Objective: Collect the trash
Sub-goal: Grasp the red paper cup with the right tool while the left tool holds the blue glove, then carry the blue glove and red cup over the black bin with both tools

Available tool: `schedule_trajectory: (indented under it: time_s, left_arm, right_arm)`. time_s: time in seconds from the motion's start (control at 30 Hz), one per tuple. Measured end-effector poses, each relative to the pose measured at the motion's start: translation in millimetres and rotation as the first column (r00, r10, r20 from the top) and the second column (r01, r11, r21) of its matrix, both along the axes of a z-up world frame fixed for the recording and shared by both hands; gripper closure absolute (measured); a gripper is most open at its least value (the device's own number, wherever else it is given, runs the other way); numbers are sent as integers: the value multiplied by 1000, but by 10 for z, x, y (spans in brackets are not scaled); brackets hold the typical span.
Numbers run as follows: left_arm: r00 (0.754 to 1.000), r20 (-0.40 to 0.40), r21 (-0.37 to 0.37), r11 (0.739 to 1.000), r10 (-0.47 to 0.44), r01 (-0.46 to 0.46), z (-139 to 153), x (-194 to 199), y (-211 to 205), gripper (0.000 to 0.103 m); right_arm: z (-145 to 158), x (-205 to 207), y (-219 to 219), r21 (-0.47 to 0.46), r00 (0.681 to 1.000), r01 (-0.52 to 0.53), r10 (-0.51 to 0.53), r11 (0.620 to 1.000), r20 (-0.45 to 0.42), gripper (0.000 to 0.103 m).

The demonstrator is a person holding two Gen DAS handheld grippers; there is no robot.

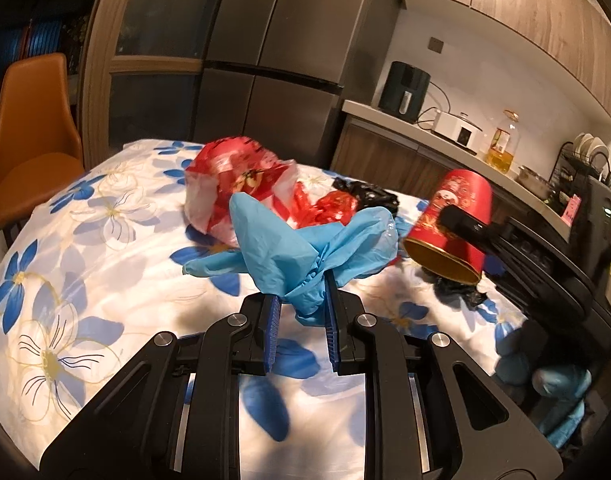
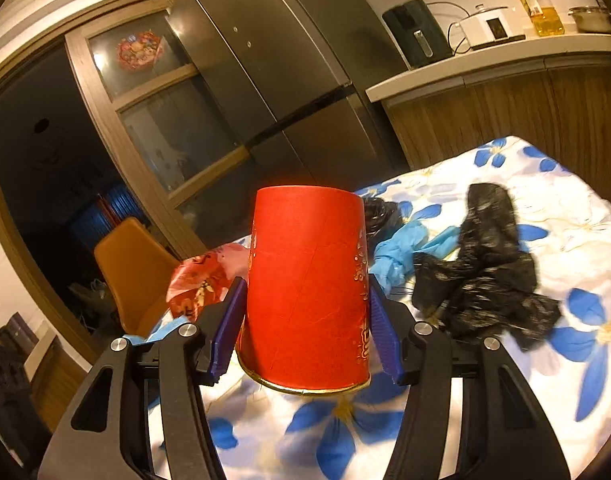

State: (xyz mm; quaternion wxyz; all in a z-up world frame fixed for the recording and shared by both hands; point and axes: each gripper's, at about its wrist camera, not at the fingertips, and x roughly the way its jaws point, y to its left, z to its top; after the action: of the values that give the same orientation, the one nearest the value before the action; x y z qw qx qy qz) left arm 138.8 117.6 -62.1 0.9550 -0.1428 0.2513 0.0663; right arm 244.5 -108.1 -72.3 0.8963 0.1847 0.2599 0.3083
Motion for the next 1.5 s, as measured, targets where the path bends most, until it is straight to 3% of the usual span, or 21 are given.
schedule_trajectory:
  time_s: [0.53, 0.83, 1.1, 1.5]
  left_arm:
    - [989, 40, 74, 987, -144, 140, 264, 182, -924, 84]
    - [959, 51, 107, 956, -279, 273, 344, 462, -1695, 84]
    - [914, 74, 130, 912, -400, 389, 426, 754, -2427, 84]
    - [851, 112, 137, 856, -513, 498, 547, 1233, -3442, 84]
  right_arm:
    - [260, -446, -958, -21, 985, 136, -133, 990, 111, 46]
    - [291, -548, -1684, -24, 951, 273, -266, 962, 160, 46]
    - [332, -552, -2375, -15, 886, 432, -421, 902, 192, 46]
    - [392, -434, -3206, -29, 750, 638, -612, 770, 252, 46]
